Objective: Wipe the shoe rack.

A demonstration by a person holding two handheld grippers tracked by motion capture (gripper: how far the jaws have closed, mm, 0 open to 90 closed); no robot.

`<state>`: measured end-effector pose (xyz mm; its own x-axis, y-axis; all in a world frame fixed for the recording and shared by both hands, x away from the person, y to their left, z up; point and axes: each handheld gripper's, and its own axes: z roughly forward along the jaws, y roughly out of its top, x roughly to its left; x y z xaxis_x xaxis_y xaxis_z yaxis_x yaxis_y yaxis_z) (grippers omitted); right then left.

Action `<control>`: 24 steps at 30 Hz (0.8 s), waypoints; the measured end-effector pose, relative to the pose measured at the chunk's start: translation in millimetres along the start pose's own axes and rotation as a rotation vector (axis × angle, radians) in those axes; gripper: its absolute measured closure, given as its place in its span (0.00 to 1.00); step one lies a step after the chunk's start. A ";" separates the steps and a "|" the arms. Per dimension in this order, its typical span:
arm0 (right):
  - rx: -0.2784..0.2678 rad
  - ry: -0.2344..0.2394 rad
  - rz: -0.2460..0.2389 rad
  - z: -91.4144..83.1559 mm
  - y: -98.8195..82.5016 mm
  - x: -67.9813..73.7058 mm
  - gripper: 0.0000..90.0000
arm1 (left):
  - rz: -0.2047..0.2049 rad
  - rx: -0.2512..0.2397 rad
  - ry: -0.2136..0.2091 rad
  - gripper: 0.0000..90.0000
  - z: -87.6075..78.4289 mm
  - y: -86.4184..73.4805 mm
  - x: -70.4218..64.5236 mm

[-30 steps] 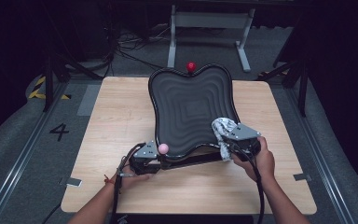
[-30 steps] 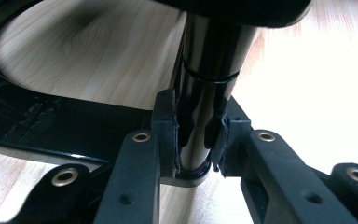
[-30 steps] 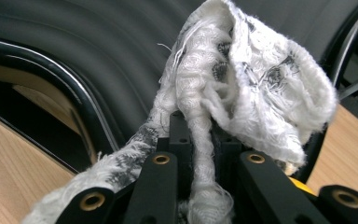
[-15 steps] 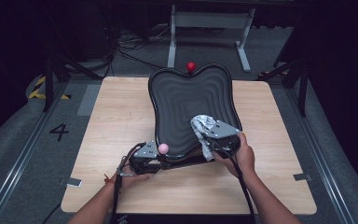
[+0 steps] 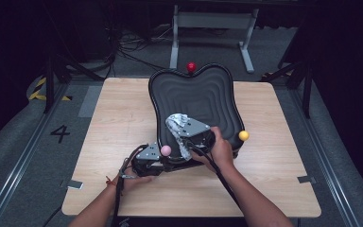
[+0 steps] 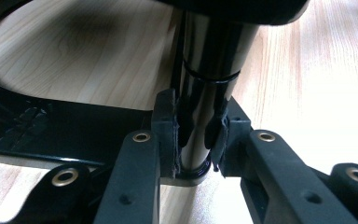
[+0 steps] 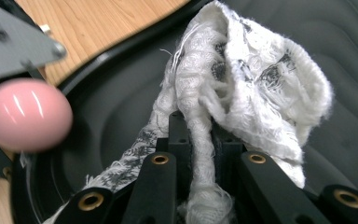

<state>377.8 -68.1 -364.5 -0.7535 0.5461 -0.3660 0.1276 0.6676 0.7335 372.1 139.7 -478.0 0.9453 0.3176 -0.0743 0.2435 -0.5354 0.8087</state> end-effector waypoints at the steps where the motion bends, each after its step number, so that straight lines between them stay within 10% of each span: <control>1: -0.005 0.007 0.002 1.5 2.5 1.0 0.90 | -0.001 -0.002 -0.001 0.82 0.1 -0.1 0.0; 11: -0.007 -0.001 -0.010 10.3 16.1 1.2 0.90 | 0.001 0.000 0.002 0.82 0.1 0.0 -0.1; 24: 0.029 -0.094 0.091 -1.1 -3.7 -46.0 0.90 | 0.001 0.001 0.001 0.82 0.3 0.0 -0.1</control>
<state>411.3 -96.2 -349.8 -0.6746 0.6489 -0.3518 0.2120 0.6268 0.7498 372.0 139.4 -478.1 0.9452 0.3182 -0.0729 0.2429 -0.5363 0.8083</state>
